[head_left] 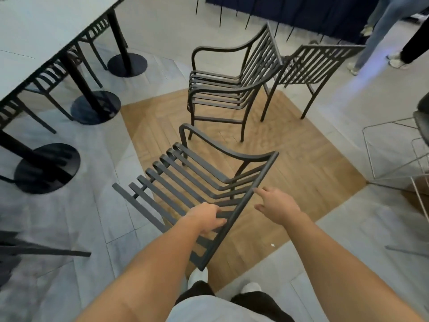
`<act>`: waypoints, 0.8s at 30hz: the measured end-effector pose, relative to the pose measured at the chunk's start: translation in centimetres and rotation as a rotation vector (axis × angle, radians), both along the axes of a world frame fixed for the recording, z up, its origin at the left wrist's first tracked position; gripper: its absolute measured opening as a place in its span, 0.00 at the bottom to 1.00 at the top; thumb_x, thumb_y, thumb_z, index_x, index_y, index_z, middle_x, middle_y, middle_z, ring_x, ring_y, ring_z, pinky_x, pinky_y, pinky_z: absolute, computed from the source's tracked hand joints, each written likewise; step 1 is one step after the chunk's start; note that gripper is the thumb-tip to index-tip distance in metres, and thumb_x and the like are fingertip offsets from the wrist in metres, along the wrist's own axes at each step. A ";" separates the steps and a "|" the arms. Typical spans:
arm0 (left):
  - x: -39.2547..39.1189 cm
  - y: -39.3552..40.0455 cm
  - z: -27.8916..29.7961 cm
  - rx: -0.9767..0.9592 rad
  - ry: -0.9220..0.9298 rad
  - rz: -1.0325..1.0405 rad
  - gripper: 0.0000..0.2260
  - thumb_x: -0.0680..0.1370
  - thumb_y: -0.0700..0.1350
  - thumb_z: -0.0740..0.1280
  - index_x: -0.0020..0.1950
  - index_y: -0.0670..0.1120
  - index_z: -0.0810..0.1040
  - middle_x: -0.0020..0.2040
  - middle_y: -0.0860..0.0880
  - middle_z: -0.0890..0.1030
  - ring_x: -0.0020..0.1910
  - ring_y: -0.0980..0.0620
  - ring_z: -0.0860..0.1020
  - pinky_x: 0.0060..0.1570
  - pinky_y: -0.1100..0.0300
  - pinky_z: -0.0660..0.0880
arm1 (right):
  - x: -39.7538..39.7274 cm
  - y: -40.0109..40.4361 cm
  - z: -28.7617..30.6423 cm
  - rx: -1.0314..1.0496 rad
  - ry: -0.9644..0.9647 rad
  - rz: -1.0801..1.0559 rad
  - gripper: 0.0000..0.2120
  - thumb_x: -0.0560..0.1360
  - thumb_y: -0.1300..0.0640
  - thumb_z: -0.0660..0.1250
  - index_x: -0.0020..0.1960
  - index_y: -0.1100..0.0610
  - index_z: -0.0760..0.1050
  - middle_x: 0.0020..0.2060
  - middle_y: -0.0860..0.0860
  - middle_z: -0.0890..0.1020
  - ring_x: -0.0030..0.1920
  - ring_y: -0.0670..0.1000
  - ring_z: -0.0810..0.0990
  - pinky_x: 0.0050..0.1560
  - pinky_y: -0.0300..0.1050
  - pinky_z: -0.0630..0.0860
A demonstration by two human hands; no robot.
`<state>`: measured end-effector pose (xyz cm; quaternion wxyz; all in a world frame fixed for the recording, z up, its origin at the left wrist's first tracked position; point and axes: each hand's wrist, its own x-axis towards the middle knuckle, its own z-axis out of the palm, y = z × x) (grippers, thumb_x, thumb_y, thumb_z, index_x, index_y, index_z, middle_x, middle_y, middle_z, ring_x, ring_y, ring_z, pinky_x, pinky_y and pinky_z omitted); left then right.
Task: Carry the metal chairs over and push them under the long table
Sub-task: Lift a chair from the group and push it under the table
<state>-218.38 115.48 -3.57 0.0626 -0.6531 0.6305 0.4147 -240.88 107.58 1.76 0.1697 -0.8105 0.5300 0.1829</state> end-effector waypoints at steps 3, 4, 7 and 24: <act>0.8 -1.0 -1.2 0.051 0.029 0.043 0.26 0.80 0.63 0.64 0.74 0.52 0.72 0.67 0.47 0.78 0.63 0.47 0.77 0.62 0.50 0.76 | 0.1 -2.4 -1.2 0.024 0.052 0.067 0.30 0.80 0.50 0.67 0.79 0.46 0.60 0.75 0.51 0.68 0.71 0.56 0.71 0.65 0.53 0.75; 0.9 -1.2 -1.6 0.075 0.042 0.076 0.27 0.80 0.64 0.64 0.75 0.53 0.72 0.68 0.47 0.77 0.64 0.47 0.77 0.63 0.49 0.76 | 0.1 -3.1 -1.6 0.013 0.057 0.093 0.32 0.80 0.51 0.68 0.80 0.46 0.59 0.77 0.51 0.67 0.73 0.55 0.70 0.66 0.53 0.75; 0.5 -1.6 -2.6 0.136 0.081 0.162 0.30 0.77 0.68 0.65 0.76 0.55 0.71 0.70 0.47 0.76 0.65 0.46 0.76 0.65 0.49 0.75 | 0.0 -5.5 -3.2 -0.008 0.075 0.189 0.34 0.78 0.53 0.71 0.79 0.45 0.59 0.78 0.51 0.64 0.75 0.55 0.67 0.67 0.53 0.75; -10.8 -1.2 -5.1 0.262 -0.182 0.783 0.18 0.78 0.60 0.65 0.63 0.52 0.79 0.53 0.48 0.82 0.53 0.45 0.81 0.54 0.49 0.79 | -0.4 -16.9 -10.0 0.065 0.112 0.880 0.11 0.81 0.58 0.62 0.62 0.52 0.76 0.57 0.50 0.81 0.58 0.55 0.80 0.58 0.52 0.77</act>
